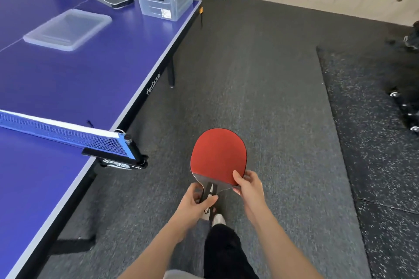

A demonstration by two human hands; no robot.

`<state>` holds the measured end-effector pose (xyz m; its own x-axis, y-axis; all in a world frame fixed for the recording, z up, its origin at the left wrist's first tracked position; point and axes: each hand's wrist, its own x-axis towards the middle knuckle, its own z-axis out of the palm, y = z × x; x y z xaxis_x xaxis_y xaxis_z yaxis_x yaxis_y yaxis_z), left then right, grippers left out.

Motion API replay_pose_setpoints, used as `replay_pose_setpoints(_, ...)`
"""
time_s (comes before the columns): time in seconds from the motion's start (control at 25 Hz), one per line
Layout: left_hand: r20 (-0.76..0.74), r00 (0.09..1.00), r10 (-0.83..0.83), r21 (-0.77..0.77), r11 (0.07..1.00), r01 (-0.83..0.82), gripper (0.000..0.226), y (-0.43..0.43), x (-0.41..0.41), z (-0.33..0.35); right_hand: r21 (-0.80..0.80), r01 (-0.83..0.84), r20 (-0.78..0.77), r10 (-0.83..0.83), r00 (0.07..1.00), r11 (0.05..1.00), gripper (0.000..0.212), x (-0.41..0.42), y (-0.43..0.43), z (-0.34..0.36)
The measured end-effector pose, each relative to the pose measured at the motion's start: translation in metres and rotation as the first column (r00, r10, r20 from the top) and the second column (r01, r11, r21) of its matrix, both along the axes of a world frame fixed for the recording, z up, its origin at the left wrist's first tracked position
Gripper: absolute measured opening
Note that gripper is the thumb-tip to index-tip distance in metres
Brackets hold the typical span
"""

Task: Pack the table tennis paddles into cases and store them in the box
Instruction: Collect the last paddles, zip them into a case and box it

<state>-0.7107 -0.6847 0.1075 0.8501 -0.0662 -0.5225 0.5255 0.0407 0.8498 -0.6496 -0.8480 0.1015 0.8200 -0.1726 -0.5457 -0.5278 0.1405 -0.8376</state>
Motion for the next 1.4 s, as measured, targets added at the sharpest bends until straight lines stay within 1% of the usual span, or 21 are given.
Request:
replay_pose_setpoints(0.12,0.004,0.998,0.069,0.004,0.998,-0.069,0.028,-0.016,0.076,0.004,-0.001,-0.057,-0.014,0.057,0.998,0.998,0.024,0.088,-0.009,0.004)
replay_pose_setpoints(0.24,-0.006,0.989,0.148,0.000,0.989,-0.148,0.033,-0.021,0.133,0.011,0.014,-0.128,0.006,0.128,0.992,0.992,0.018,0.156,-0.007,0.015)
replay_pose_setpoints(0.32,-0.009,0.979,0.205,0.013,0.979,-0.205,0.041,-0.015,0.168,0.012,0.011,-0.170,-0.009,0.170,0.985,0.985,0.018,0.199,0.003,0.017)
replay_pose_setpoints(0.4,-0.012,0.968,0.252,0.025,0.968,-0.251,0.051,-0.005,0.199,0.012,0.015,-0.242,-0.011,0.242,0.970,0.970,0.022,0.237,0.017,0.017)
replay_pose_setpoints(0.44,-0.011,0.960,0.279,0.022,0.960,-0.279,0.050,0.001,0.214,0.012,0.016,-0.274,-0.013,0.274,0.962,0.962,0.023,0.256,0.027,0.017)
replay_pose_setpoints(0.56,-0.042,0.935,0.352,-0.001,0.936,-0.352,0.033,0.027,0.259,0.008,0.011,-0.348,-0.014,0.348,0.937,0.937,0.022,0.310,0.061,0.013)
replay_pose_setpoints(0.6,-0.053,0.924,0.378,-0.010,0.925,-0.379,0.032,0.039,0.276,0.003,0.005,-0.373,-0.013,0.373,0.928,0.928,0.023,0.330,0.076,0.011)
replay_pose_setpoints(0.8,-0.052,0.884,0.464,-0.021,0.885,-0.466,0.040,0.105,0.364,-0.004,-0.037,-0.456,-0.027,0.455,0.890,0.889,0.026,0.428,0.152,0.007)
replay_pose_setpoints(0.92,-0.089,0.853,0.514,-0.024,0.856,-0.517,0.058,0.142,0.400,0.001,-0.050,-0.504,-0.028,0.504,0.864,0.862,0.027,0.471,0.195,0.011)
replay_pose_setpoints(0.96,-0.107,0.838,0.534,-0.018,0.842,-0.539,0.062,0.154,0.410,0.001,-0.055,-0.534,-0.031,0.534,0.845,0.843,0.026,0.483,0.211,0.013)
replay_pose_setpoints(1.0,-0.131,0.814,0.566,-0.017,0.819,-0.573,0.060,0.165,0.417,0.003,-0.066,-0.569,-0.035,0.568,0.822,0.820,0.023,0.494,0.227,0.015)
replay_pose_setpoints(1.08,-0.137,0.761,0.634,-0.050,0.763,-0.645,0.048,0.184,0.427,0.007,-0.088,-0.644,-0.031,0.644,0.764,0.760,0.019,0.511,0.261,0.018)
replay_pose_setpoints(1.12,-0.150,0.729,0.668,-0.046,0.732,-0.680,0.049,0.193,0.430,0.007,-0.090,-0.679,-0.030,0.680,0.733,0.728,0.018,0.519,0.277,0.018)
replay_pose_setpoints(1.2,-0.158,0.669,0.726,-0.020,0.675,-0.737,0.068,0.210,0.434,0.004,-0.087,-0.747,-0.048,0.746,0.664,0.660,0.017,0.533,0.309,0.017)
replay_pose_setpoints(1.24,-0.156,0.647,0.746,-0.018,0.653,-0.757,0.072,0.218,0.436,0.003,-0.088,-0.774,-0.057,0.773,0.632,0.627,0.017,0.538,0.324,0.016)
replay_pose_setpoints(1.32,-0.183,0.565,0.805,-0.004,0.574,-0.819,0.065,0.235,0.444,-0.001,-0.082,-0.837,-0.061,0.835,0.546,0.541,0.018,0.550,0.356,0.010)
replay_pose_setpoints(1.4,-0.183,0.470,0.863,0.030,0.483,-0.875,0.052,0.247,0.453,-0.001,-0.104,-0.894,-0.065,0.894,0.443,0.435,0.016,0.562,0.386,0.007)
